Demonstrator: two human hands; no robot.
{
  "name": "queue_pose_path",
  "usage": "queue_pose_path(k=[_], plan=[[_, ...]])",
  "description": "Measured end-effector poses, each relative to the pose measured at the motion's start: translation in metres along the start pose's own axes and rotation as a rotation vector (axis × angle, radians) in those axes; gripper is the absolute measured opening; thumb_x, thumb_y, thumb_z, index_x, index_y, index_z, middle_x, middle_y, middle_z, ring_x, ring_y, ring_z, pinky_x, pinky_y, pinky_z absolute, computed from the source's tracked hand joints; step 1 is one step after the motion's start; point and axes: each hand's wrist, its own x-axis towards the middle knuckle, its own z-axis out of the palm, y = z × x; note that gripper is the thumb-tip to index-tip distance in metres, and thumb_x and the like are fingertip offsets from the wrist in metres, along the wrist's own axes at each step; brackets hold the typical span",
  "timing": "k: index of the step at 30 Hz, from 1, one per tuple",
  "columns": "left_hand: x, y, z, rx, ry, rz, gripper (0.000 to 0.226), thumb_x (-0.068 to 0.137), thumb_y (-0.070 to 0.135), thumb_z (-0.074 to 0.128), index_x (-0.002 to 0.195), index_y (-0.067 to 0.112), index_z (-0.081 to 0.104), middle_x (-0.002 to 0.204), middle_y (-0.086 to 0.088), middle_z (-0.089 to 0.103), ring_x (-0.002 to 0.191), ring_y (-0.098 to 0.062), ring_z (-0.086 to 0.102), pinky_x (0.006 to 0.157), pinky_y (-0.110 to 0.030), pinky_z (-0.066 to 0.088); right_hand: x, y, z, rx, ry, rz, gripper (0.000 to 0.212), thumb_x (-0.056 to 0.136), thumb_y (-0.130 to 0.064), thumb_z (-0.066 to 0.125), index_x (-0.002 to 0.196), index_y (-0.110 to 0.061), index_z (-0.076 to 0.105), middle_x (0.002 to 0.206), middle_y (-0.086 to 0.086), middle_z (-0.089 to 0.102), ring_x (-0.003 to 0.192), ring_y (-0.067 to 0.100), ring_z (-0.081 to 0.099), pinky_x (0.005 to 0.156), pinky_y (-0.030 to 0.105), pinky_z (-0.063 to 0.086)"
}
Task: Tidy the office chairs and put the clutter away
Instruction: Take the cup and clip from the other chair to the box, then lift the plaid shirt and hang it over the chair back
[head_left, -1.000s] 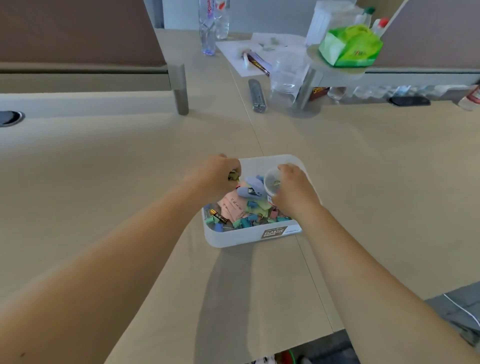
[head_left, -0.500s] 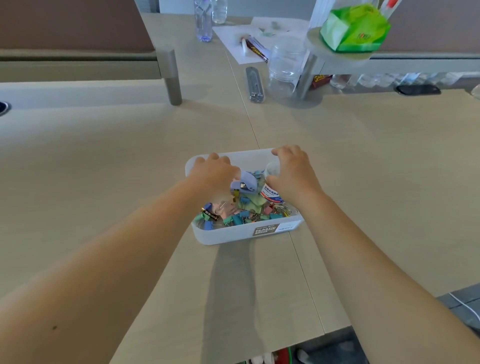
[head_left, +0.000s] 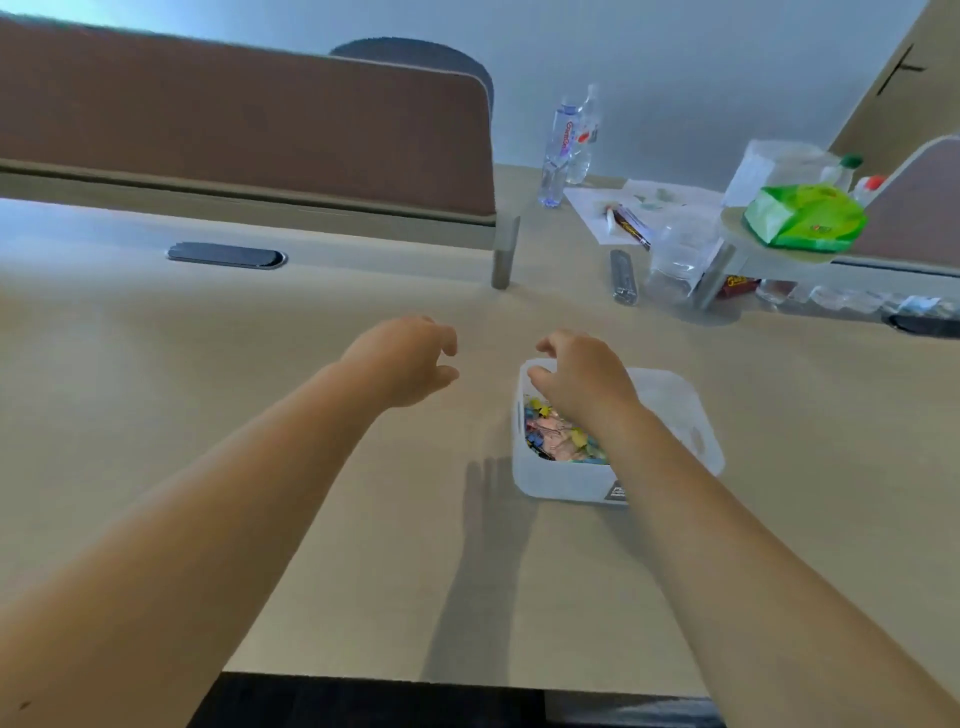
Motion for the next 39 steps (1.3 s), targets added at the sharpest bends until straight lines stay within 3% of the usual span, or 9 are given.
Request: queue_pose_path(k=[7,14,19,26,32,36,39], plan=[[-0.169,-0.122,-0.017,-0.053,0.073,-0.329,0.036,0.093,0.028,0.05,0.125,0.011,0.052,0.13,-0.01,0.053,0.115,-0.028,0.053,0.096,-0.037,0.043,-0.071,-0.153,0.072,-0.031,-0.161,-0.3,0.039,0.091,-0.02,0.05,0.127,-0.006,0.051,0.133,0.016,0.053,0.121,0.034,0.049,0.1,0.04,0.043],[-0.375,-0.212,-0.015,-0.109,0.147,-0.776,0.037,0.094,0.03,0.045,0.127,0.012,0.049,0.131,-0.009,0.052,0.115,-0.027,0.052,0.092,-0.036,0.044,-0.173,-0.308,0.146,-0.021,-0.366,-0.716,0.04,0.093,-0.022,0.05,0.13,-0.009,0.048,0.134,0.01,0.054,0.121,0.028,0.051,0.099,0.036,0.043],[-0.508,-0.213,0.007,-0.196,0.248,-1.119,0.031,0.092,0.029,0.05,0.117,0.012,0.056,0.121,-0.01,0.058,0.107,-0.027,0.055,0.084,-0.036,0.045,-0.257,-0.379,0.182,-0.057,-0.52,-1.0,0.038,0.095,-0.022,0.048,0.131,-0.009,0.046,0.134,0.01,0.052,0.119,0.028,0.051,0.099,0.04,0.045],[-0.661,-0.17,0.037,-0.263,0.364,-1.509,0.032,0.091,0.027,0.052,0.118,0.011,0.056,0.125,-0.01,0.057,0.113,-0.027,0.053,0.092,-0.037,0.044,-0.388,-0.432,0.219,-0.093,-0.672,-1.329,0.04,0.094,-0.022,0.049,0.132,-0.01,0.047,0.134,0.01,0.053,0.117,0.028,0.053,0.094,0.038,0.046],[-0.775,-0.163,0.05,-0.282,0.478,-1.674,0.033,0.091,0.027,0.052,0.119,0.011,0.056,0.125,-0.01,0.057,0.114,-0.025,0.053,0.094,-0.037,0.043,-0.494,-0.486,0.243,-0.122,-0.713,-1.488,0.04,0.094,-0.023,0.05,0.132,-0.01,0.047,0.134,0.01,0.053,0.118,0.029,0.052,0.097,0.038,0.045],[-0.855,-0.186,0.055,-0.284,0.503,-1.711,0.034,0.091,0.026,0.052,0.12,0.009,0.055,0.125,-0.011,0.057,0.114,-0.026,0.053,0.096,-0.037,0.043,-0.564,-0.531,0.269,-0.107,-0.72,-1.494,0.032,0.093,-0.02,0.051,0.12,-0.003,0.054,0.124,0.015,0.059,0.112,0.032,0.056,0.096,0.044,0.048],[-0.919,-0.213,0.057,-0.299,0.507,-1.702,0.034,0.092,0.025,0.051,0.121,0.008,0.054,0.128,-0.011,0.056,0.117,-0.026,0.052,0.097,-0.036,0.042,-0.619,-0.569,0.291,-0.076,-0.726,-1.467,0.032,0.093,-0.02,0.05,0.121,-0.007,0.053,0.124,0.011,0.06,0.108,0.029,0.057,0.092,0.041,0.048]])
